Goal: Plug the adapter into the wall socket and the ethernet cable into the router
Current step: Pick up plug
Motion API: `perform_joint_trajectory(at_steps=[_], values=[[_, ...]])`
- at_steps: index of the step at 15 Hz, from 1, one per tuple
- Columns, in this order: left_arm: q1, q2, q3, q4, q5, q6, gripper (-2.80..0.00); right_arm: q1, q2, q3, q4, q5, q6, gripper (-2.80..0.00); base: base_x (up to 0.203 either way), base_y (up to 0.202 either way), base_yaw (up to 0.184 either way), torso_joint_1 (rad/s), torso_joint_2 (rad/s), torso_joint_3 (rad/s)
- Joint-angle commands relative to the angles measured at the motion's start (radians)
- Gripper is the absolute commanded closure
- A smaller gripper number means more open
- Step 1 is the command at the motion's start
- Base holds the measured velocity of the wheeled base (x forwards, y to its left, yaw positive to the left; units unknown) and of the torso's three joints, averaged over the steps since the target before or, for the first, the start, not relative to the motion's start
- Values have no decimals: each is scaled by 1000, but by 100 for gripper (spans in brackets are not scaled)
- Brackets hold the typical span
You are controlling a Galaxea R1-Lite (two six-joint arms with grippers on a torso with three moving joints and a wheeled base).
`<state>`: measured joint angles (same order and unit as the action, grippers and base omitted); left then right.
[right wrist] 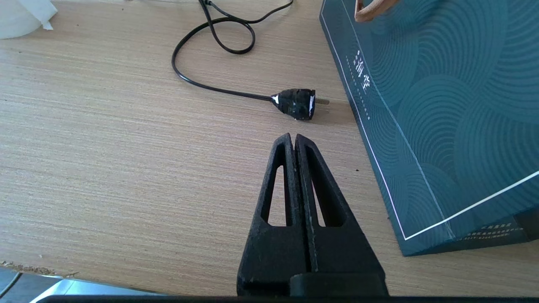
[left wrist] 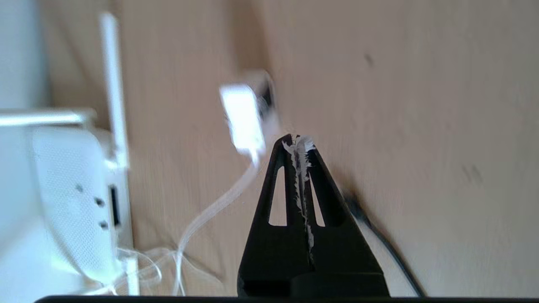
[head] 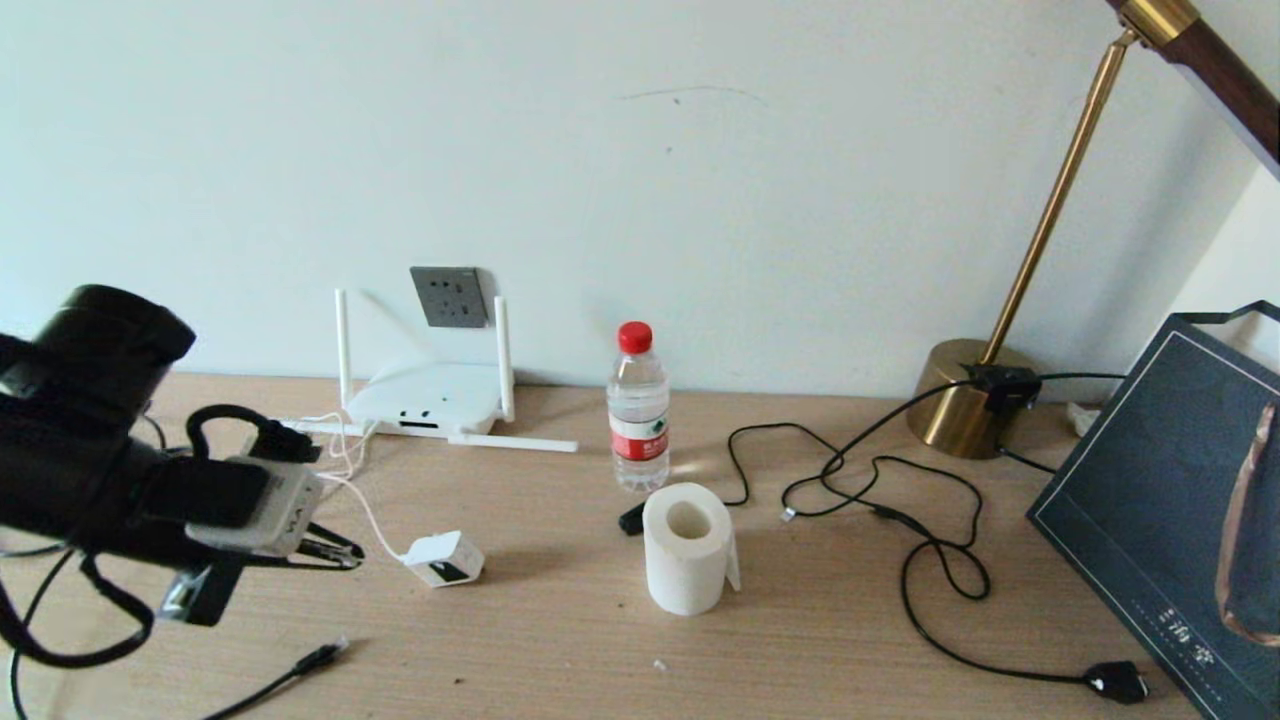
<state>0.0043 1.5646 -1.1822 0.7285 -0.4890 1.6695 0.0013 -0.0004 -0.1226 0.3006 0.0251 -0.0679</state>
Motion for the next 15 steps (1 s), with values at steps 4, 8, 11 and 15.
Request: perform_joint_trajectory(at_steps=[4, 8, 11, 15], values=[[16, 60, -52, 90, 50, 26, 0, 0, 0, 0, 2, 1, -1, 0, 0, 0, 0, 0, 0, 0], [4, 151, -90, 75, 44, 36, -280, 0, 0, 0, 2, 1, -1, 0, 0, 0, 0, 0, 0, 0], [-21, 237, -196, 89, 46, 110, -280, 0, 0, 0, 2, 1, -1, 0, 0, 0, 0, 0, 0, 0], [-80, 315, -251, 88, 50, 23, -280, 0, 0, 0, 2, 1, -2, 0, 0, 0, 0, 0, 0, 0]])
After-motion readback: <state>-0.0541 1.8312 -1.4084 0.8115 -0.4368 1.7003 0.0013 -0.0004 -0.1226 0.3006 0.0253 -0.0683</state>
